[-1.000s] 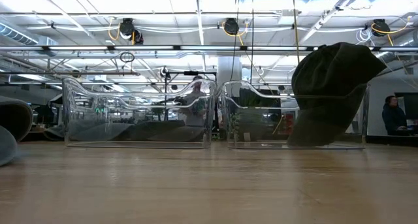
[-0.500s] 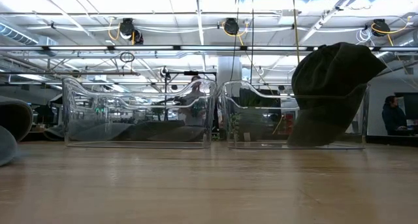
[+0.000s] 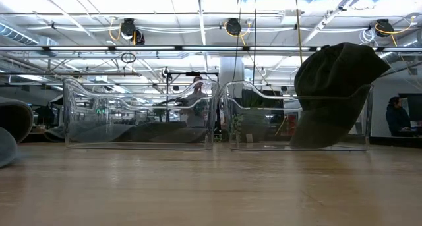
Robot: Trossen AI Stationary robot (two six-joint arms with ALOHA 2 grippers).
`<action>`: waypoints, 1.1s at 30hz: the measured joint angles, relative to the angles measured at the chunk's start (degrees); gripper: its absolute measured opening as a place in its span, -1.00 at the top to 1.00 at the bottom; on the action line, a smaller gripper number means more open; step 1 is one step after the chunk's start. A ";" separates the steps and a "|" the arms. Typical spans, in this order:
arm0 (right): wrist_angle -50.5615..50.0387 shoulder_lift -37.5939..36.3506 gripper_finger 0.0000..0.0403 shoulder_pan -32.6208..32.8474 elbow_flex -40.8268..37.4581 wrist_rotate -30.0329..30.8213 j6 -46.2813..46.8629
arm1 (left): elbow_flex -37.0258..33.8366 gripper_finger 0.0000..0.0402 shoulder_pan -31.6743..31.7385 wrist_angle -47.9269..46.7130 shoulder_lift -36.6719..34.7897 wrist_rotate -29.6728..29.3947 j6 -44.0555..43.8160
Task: Pick & Place hat
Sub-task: Put the right black cap into the right transparent bin
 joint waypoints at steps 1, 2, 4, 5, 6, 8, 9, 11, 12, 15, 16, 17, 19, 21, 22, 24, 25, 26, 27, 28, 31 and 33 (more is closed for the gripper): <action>0.02 0.74 1.00 0.45 0.69 -0.11 -0.04 | 0.00 0.05 0.06 0.36 0.00 0.14 -0.02; 0.02 1.40 1.00 0.89 1.41 -0.12 -0.06 | 0.00 0.05 0.06 0.87 0.00 0.23 0.00; 0.03 2.79 1.00 1.84 2.86 -0.14 -0.44 | 0.00 0.05 0.06 2.06 0.00 -0.29 0.00; 0.28 3.47 1.00 2.32 3.63 -0.14 -0.93 | 0.00 0.05 0.05 2.86 0.00 -0.87 0.02; 0.76 4.09 1.00 2.87 4.27 -0.14 -1.60 | 0.00 0.05 0.06 3.63 0.00 -1.42 0.00; 1.58 5.46 1.00 3.90 5.74 -0.14 -2.86 | 0.00 0.05 0.06 5.18 0.00 -2.98 0.02; 1.76 6.04 1.00 4.29 6.40 -0.16 -3.32 | 0.00 0.05 0.06 5.82 0.00 -3.83 0.00; 2.29 7.49 1.00 4.98 7.73 -0.19 -3.60 | 0.00 0.05 0.06 7.09 0.00 -5.38 0.00; 2.41 8.18 1.00 5.24 8.35 -0.20 -3.66 | 0.00 0.05 0.06 7.69 0.00 -6.00 0.00; 2.50 10.23 1.00 5.91 10.15 -0.18 -3.67 | 0.00 0.05 0.06 9.23 0.00 -7.17 0.02; 2.70 10.99 1.00 6.10 10.77 -0.18 -3.63 | 0.00 0.05 0.06 9.31 0.00 -7.26 0.02; 3.03 11.89 1.00 6.19 11.67 -0.18 -3.61 | 0.00 0.05 0.06 9.31 0.00 -7.26 0.02; 3.33 13.34 1.00 6.19 13.13 -0.26 -3.48 | 0.00 0.05 0.06 9.21 0.00 -7.25 0.02; 3.30 14.55 1.00 6.19 14.41 -1.74 -2.78 | 0.00 0.05 0.06 9.25 0.00 -7.25 0.02; 3.29 15.22 1.00 6.19 15.04 -2.04 -2.14 | 0.00 0.05 0.06 9.27 0.00 -7.25 0.02; 3.42 16.29 1.00 6.19 15.80 -2.41 -1.30 | 0.00 0.05 0.06 9.24 0.00 -7.26 0.02; 3.28 16.51 1.00 6.19 15.84 -3.00 -0.96 | 0.00 0.05 0.06 9.26 0.00 -7.25 0.02; 3.20 16.79 1.00 6.19 15.84 -3.13 -0.35 | 0.00 0.05 0.06 9.49 0.00 -7.25 0.01; 3.29 17.16 1.00 6.19 15.86 -3.10 0.28 | 0.00 0.05 0.06 10.16 0.00 -7.25 0.02; 3.31 17.40 1.00 6.19 15.86 -3.11 0.93 | 0.00 0.05 0.06 10.92 0.00 -7.25 0.02; 3.76 18.06 1.00 6.19 15.86 -3.11 2.09 | 0.00 0.05 0.06 14.18 0.00 -7.25 0.24; 3.72 18.06 1.00 6.19 15.86 -3.09 3.05 | 0.00 0.05 0.06 14.93 -0.02 -7.27 0.37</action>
